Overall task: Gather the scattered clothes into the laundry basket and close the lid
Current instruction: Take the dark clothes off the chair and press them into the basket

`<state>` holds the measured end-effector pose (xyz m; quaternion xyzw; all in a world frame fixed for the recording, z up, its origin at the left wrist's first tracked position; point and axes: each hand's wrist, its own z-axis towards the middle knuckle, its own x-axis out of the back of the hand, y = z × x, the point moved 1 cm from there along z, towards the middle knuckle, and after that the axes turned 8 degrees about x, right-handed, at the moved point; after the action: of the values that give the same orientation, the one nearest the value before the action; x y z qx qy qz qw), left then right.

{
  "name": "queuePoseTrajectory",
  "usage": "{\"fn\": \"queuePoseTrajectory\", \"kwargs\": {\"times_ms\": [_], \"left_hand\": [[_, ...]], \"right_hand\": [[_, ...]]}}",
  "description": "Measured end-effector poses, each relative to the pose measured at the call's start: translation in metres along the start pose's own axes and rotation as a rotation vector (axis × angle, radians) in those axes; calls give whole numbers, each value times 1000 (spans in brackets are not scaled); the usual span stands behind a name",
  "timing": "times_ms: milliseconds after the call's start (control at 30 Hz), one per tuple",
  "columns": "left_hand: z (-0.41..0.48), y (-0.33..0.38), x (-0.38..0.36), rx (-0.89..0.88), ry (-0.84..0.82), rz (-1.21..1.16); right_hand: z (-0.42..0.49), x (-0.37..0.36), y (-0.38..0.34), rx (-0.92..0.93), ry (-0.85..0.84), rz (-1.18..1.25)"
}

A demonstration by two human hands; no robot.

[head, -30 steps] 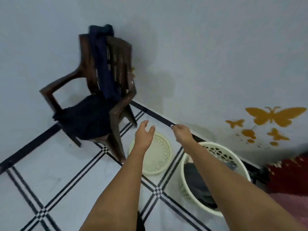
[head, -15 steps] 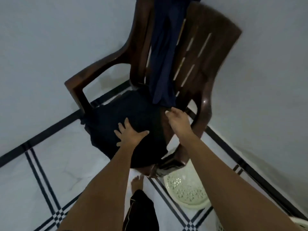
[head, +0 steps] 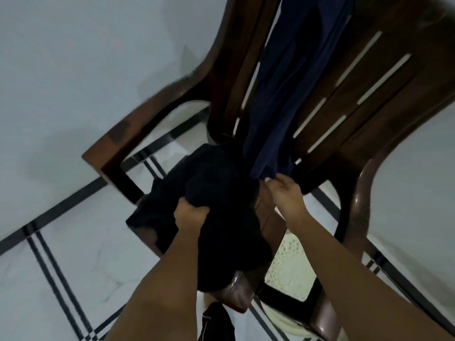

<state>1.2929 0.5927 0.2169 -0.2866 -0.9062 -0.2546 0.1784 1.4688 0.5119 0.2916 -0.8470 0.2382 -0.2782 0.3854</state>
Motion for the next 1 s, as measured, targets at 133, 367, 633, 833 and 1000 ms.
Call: {"fn": "queuePoseTrajectory", "kwargs": {"times_ms": [133,367,633,833,1000], "left_hand": [[-38,71,28,-158,-135,-160],[-91,184,65,-415,-258,-315],[-138,213,68,-433,-401,-633],[-206,185,22,-447,-672,-416],[-298,154,-63,-472,-985,-249]], "right_hand": [[26,19,-82,237,167,50],[66,37,-233,411,261,297],[23,31,-222,345,-89,223],[-80,117,-145,275,110,227],[-150,222,-113,139,365,470]]}}
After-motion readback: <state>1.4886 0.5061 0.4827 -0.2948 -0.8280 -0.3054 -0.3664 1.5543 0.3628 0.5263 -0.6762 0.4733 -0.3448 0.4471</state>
